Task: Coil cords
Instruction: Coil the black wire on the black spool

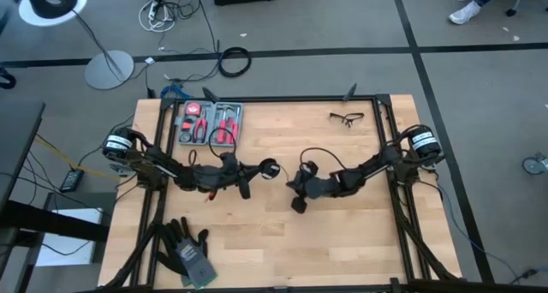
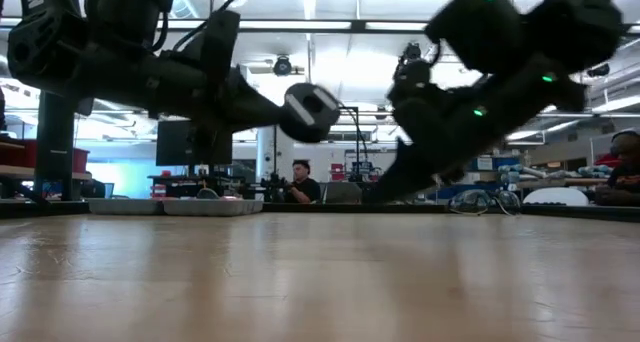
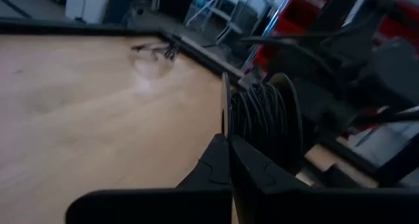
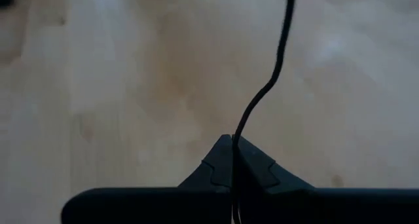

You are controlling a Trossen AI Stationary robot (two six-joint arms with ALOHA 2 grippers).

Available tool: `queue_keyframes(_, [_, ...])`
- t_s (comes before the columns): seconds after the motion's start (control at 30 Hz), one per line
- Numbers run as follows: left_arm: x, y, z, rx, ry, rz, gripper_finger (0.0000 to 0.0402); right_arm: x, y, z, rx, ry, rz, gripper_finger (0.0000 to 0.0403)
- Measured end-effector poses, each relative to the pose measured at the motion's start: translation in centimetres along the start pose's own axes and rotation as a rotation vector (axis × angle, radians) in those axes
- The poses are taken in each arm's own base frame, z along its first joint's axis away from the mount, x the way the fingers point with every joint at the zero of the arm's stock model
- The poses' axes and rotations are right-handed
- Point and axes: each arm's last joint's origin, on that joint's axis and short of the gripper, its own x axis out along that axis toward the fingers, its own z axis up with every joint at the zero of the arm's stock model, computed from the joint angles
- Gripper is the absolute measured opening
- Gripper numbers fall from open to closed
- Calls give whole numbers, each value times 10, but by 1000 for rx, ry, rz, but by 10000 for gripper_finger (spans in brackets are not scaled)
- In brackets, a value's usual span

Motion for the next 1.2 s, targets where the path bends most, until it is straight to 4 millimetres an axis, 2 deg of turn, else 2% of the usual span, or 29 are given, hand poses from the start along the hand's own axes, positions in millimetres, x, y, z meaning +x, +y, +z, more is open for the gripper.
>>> queue_keyframes(0.23, [0, -5, 9, -30, -86, -30, 0, 14, -5, 36, -50, -29, 28, 0])
queue_keyframes(0.5, [3, -7, 16, 12, -183, 69, 0, 18, -4, 54, -68, -34, 67, 0])
queue_keyframes(0.7, [11, -6, 10, 83, -128, 205, 0, 16, 4, 54, -60, 10, 200, 0])
queue_keyframes(0.9, [14, -3, 1, 89, -36, 262, 0, 12, 15, 50, -69, 28, 268, 7])
queue_keyframes(1.07, [12, 3, -7, 60, 40, 308, 0, 9, 20, 43, -27, 87, 271, 22])
queue_keyframes(1.2, [13, 7, -14, 37, 80, 321, 0, 7, 22, 38, -26, 119, 269, 13])
